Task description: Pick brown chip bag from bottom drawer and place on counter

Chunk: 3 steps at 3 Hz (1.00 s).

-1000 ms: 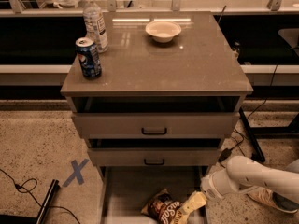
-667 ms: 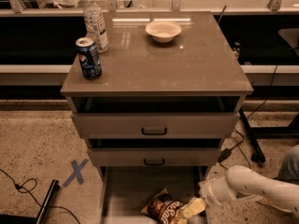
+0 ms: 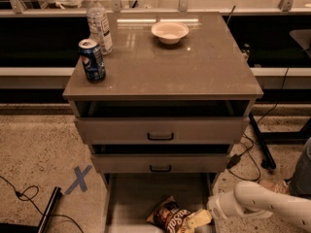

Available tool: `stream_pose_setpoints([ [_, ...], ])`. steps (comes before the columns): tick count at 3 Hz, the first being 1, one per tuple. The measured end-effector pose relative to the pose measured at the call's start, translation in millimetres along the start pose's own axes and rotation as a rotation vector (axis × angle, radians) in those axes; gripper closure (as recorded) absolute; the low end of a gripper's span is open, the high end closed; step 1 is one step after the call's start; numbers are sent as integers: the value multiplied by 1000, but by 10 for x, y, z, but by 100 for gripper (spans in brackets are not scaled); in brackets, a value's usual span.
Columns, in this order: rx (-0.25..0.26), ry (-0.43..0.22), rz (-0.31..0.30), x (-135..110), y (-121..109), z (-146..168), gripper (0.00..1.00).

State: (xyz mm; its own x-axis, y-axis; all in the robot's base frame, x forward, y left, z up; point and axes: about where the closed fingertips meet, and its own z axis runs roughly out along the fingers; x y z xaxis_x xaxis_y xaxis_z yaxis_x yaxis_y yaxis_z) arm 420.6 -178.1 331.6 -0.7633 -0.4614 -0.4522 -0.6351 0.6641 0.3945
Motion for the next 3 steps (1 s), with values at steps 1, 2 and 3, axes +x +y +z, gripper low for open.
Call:
stream_pose_setpoints([
  [1, 70, 31, 88, 223, -118, 289, 0],
  [2, 94, 43, 138, 324, -153, 566, 0],
  [3, 80, 42, 179, 357, -170, 823, 0],
])
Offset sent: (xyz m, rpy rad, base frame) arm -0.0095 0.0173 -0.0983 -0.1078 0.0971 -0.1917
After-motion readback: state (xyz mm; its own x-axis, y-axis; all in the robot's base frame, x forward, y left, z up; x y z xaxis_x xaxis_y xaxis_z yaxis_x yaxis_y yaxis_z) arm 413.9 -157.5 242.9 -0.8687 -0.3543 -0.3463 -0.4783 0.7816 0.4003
